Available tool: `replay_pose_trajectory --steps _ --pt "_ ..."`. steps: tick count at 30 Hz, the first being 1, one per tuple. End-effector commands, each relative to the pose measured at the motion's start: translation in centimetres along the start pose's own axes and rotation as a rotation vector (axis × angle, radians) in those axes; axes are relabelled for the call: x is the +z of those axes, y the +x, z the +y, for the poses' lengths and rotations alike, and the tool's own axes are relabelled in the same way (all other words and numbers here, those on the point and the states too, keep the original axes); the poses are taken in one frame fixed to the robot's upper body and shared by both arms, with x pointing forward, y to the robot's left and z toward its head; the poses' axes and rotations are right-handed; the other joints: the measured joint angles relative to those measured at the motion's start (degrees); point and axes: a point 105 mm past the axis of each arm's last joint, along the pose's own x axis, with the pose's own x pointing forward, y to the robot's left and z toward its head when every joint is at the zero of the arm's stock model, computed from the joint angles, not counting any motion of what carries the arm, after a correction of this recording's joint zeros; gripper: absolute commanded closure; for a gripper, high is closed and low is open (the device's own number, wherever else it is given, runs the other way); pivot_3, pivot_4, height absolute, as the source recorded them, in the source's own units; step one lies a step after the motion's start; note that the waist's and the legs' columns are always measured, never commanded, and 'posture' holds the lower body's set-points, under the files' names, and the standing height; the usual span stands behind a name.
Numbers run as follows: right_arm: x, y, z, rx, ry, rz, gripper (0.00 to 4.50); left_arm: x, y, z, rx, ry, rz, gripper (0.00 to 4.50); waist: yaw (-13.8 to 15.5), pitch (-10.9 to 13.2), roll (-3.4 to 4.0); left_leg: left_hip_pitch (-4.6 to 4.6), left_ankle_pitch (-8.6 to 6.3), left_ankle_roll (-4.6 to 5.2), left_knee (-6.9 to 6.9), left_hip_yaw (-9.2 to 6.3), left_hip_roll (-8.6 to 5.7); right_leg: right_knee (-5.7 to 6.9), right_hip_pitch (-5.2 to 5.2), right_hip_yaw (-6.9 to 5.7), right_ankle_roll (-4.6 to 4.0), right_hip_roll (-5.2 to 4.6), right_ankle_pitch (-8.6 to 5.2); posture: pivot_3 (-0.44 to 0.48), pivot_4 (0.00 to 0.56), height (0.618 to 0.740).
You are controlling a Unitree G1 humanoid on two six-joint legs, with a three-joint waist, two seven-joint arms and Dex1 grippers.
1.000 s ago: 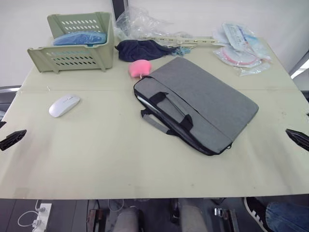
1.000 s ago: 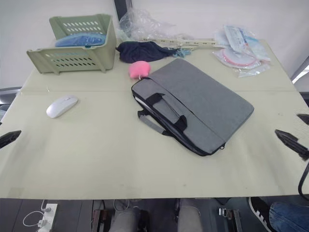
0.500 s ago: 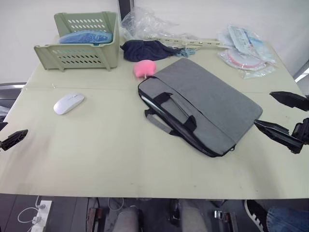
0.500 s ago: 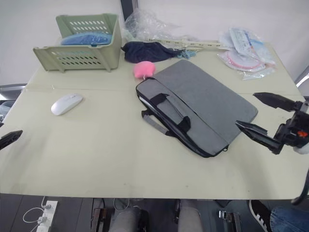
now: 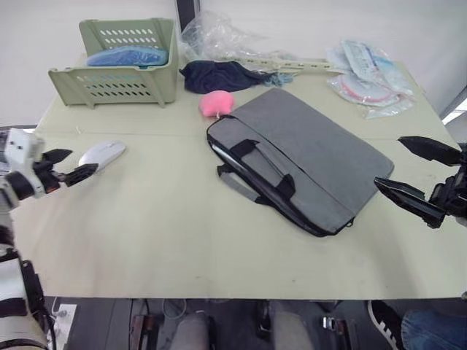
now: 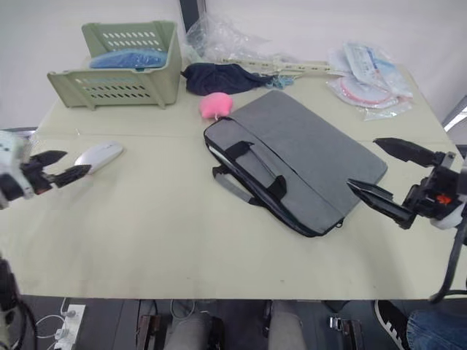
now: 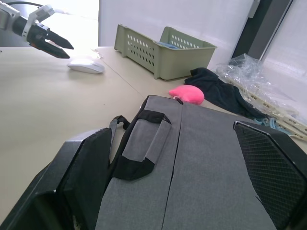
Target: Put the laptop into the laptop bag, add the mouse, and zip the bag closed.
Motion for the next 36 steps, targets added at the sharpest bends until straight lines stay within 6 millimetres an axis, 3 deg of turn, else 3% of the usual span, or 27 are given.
replay_pose_trajectory --steps 1,11,16,21,30,36 --pt "1.2 0.3 0.4 0.005 -0.030 -0.036 0.05 1.0 0.5 0.5 0.037 0.042 0.020 0.00 -0.07 -0.03 -0.05 0.00 0.00 0.00 0.00 0.00 0.00 0.00 0.00 -0.01 0.00 0.00 0.00 0.000 0.150 0.740" --pt "1.6 0.1 0.9 -0.015 -0.046 -0.019 0.05 0.9 2.1 1.3 0.166 0.048 0.085 0.00 0.23 -0.13 -0.21 -0.02 0.00 0.01 0.08 -0.03 0.00 0.01 0.01 0.02 0.03 -0.02 0.01 0.000 0.150 0.740" --pt "1.8 0.4 0.9 -0.013 -0.053 -0.017 0.05 -1.0 2.8 0.2 0.125 -0.110 0.127 0.00 0.28 -0.15 -0.25 -0.03 0.00 0.01 0.09 -0.04 0.00 0.01 0.02 0.01 0.03 -0.03 0.01 0.000 0.150 0.740" --pt "2.0 0.4 0.8 -0.017 -0.058 -0.014 0.05 -1.7 3.1 0.2 0.151 -0.127 0.161 0.00 0.20 -0.16 -0.26 -0.01 0.00 0.01 0.09 -0.04 0.00 0.02 0.02 0.01 0.03 -0.02 0.01 0.000 0.150 0.740" --pt "1.9 0.5 0.9 -0.021 -0.068 -0.005 0.05 -1.0 3.6 -0.3 0.114 -0.090 0.141 0.00 0.33 -0.17 -0.28 -0.01 0.01 0.02 0.14 -0.03 0.00 0.04 0.02 0.03 0.03 -0.03 0.01 0.000 0.150 0.740" --pt "1.7 0.7 0.8 -0.015 -0.066 -0.008 0.00 -0.9 3.5 -0.1 0.130 -0.087 0.134 1.72 0.27 -0.17 -0.28 -0.01 0.01 0.02 0.14 -0.03 0.00 0.04 0.03 0.02 0.03 -0.03 0.02 0.000 0.150 0.740"
